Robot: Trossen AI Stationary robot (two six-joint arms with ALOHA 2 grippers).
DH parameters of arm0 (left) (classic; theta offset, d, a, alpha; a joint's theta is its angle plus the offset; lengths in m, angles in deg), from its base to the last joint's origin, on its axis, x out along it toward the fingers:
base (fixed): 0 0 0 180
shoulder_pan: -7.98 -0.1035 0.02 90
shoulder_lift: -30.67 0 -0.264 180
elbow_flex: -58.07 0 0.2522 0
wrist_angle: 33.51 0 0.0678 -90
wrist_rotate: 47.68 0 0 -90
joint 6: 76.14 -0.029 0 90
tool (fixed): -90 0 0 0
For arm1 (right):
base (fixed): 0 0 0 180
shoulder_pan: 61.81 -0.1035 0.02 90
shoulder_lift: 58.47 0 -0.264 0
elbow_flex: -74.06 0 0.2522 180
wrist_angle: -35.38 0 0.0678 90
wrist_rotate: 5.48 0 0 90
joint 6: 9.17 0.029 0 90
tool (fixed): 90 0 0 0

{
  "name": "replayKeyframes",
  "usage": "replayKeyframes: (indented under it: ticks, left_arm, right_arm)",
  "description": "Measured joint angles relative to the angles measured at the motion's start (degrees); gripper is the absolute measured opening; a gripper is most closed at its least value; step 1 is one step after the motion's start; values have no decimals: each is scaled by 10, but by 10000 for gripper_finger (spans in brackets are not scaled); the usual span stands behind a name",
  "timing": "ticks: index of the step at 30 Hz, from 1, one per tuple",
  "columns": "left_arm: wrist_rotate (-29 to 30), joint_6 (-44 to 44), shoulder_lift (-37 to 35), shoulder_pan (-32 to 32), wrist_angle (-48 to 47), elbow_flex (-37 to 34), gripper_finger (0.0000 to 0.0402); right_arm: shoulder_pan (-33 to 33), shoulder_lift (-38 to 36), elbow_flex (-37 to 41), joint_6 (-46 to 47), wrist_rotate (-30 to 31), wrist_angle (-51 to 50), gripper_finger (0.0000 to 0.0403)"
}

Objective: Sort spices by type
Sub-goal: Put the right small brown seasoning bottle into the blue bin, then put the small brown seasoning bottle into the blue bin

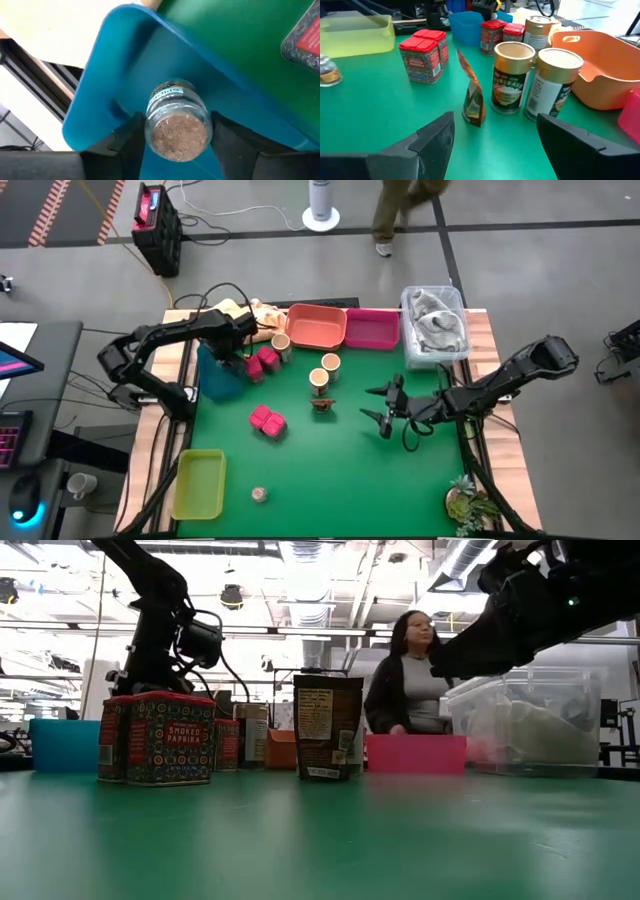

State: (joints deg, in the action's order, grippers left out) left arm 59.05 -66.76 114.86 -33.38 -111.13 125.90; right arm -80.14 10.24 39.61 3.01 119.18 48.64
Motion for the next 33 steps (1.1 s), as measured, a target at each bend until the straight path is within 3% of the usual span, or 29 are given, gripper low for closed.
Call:
replayKeyframes:
  ticks: [6,15,17,20,24,33]
  left_arm:
    - [0,0,0,0,-13,0,252]
    - [-2,-21,-52,11,-56,43,256]
    - [-22,-19,-75,21,-81,62,256]
    - [-104,-3,-117,51,-95,75,256]
    - [-195,76,-167,166,-88,76,256]
    - [-153,389,-164,599,21,76,256]
  right_arm:
    - [-15,0,0,10,15,0,309]
    - [-13,0,0,14,16,0,309]
    - [-11,0,0,14,16,0,309]
    - [-11,0,0,15,16,-3,309]
    - [-7,0,0,15,23,-23,309]
    - [15,0,0,11,32,-30,309]
